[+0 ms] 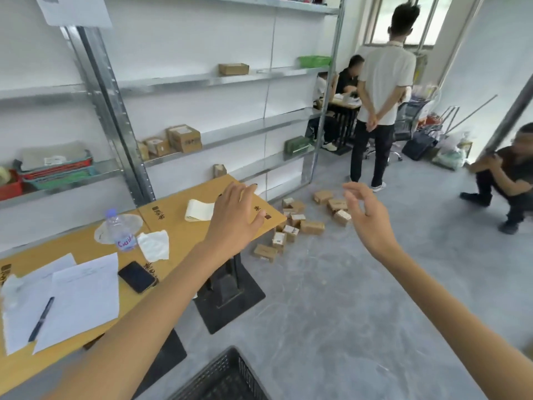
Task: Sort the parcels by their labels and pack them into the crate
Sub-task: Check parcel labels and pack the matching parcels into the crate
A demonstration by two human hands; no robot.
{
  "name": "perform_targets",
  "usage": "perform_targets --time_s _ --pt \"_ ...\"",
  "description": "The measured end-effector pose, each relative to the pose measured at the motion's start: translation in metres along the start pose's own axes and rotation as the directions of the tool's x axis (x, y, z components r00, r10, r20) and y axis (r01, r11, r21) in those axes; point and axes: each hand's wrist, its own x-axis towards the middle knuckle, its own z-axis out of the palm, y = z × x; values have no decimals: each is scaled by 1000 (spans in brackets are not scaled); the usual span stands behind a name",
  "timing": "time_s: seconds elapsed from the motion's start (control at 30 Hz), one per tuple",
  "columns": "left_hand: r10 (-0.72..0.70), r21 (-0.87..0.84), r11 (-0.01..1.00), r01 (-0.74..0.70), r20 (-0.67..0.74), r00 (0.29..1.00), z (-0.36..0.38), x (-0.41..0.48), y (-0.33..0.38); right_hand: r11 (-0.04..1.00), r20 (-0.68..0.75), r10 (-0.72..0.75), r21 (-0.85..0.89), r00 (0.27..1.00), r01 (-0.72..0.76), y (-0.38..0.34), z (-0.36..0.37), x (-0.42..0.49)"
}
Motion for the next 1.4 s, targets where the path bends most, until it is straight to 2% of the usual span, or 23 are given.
perform_targets --time_s 0.27,0.5,0.8,1.1,1.4 --pt "-82 -20 996 83 53 995 96 104 92 999 -22 49 -11 999 -49 112 -106 87" --pt "-109 -7 994 110 54 993 143 173 118 995 -75 101 29 992 -99 172 -155 153" --pt "-102 -46 994 103 21 995 218 291 106 989 -121 147 50 982 -142 233 -127 263" --pt "-63 -123 990 72 79 995 296 442 73 984 -125 178 20 976 -177 289 -81 423" --pt "-37 -212 975 64 129 991 378 559 74 964 -169 260 -8 951 -265 362 -66 530"
